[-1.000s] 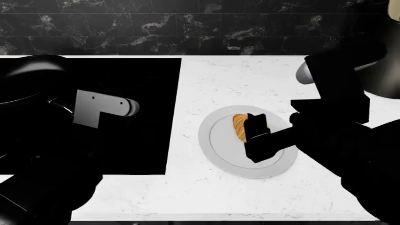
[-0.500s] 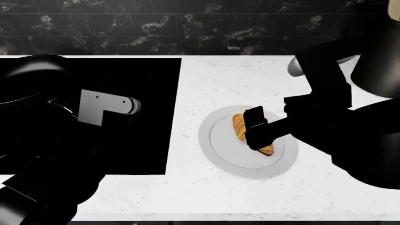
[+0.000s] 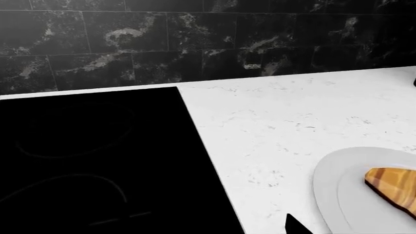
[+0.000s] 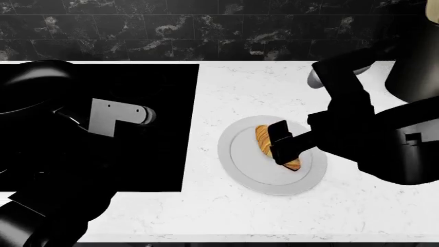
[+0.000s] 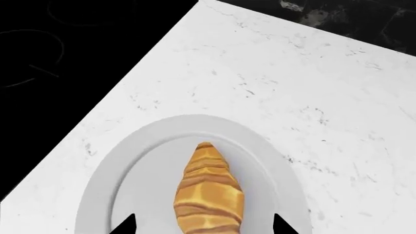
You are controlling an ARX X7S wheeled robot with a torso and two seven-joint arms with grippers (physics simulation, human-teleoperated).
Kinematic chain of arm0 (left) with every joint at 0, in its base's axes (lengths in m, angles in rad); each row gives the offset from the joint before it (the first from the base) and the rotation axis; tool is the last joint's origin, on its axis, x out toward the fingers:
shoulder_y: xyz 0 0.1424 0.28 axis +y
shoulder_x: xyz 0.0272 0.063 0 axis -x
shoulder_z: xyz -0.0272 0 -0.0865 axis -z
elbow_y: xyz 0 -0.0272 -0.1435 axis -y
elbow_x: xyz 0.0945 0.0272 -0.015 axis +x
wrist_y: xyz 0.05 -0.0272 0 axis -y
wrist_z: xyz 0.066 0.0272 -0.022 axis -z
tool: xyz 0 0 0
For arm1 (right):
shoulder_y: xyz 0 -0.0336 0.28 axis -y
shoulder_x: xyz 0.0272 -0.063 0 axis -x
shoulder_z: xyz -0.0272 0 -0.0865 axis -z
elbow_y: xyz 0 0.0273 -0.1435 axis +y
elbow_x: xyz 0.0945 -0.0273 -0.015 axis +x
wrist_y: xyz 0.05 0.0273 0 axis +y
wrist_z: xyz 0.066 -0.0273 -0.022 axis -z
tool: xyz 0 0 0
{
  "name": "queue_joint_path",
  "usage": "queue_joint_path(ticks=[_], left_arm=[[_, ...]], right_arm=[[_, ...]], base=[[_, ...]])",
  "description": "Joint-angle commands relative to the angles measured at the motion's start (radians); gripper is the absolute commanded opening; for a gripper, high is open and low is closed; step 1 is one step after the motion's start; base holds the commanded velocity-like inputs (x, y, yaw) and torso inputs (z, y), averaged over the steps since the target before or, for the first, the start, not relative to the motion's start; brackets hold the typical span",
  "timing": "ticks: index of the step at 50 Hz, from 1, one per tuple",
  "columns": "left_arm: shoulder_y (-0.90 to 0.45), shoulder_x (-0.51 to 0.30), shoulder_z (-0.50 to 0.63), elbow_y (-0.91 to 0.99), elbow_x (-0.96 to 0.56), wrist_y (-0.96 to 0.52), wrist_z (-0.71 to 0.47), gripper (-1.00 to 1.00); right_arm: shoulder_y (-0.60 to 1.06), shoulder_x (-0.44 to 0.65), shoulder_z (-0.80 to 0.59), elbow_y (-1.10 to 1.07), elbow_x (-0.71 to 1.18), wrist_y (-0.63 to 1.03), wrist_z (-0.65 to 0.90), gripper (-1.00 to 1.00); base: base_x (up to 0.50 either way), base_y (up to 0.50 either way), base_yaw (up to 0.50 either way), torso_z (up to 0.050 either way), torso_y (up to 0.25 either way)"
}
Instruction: Pick the croissant and place it on the pan. Then turn on the stove to warm the croissant.
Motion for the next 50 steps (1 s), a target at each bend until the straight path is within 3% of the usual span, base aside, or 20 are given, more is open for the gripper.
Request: queue_joint_path(ticks=[1, 31, 50], left_arm=[[-0.004, 0.001, 0.006, -0.022, 0.003, 0.011, 0.002, 1.0], [-0.021, 0.009, 0.056, -0.107, 0.038, 0.069, 0.021, 1.0], [-0.022, 0.005, 0.06, -0.102, 0.03, 0.068, 0.017, 1.0]], right_arm=[[0.013, -0.017, -0.016, 0.049, -0.111, 0.02, -0.123, 1.0], [0.03, -0.029, -0.11, 0.14, -0.413, -0.06, -0.484, 1.0], [0.003, -0.032, -0.147, 0.17, -0.445, -0.088, -0.535, 1.0]], base=[[0.0, 0.0, 0.0, 0.0, 0.0], [0.0, 0.0, 0.0, 0.0, 0.0], [0.0, 0.0, 0.0, 0.0, 0.0]])
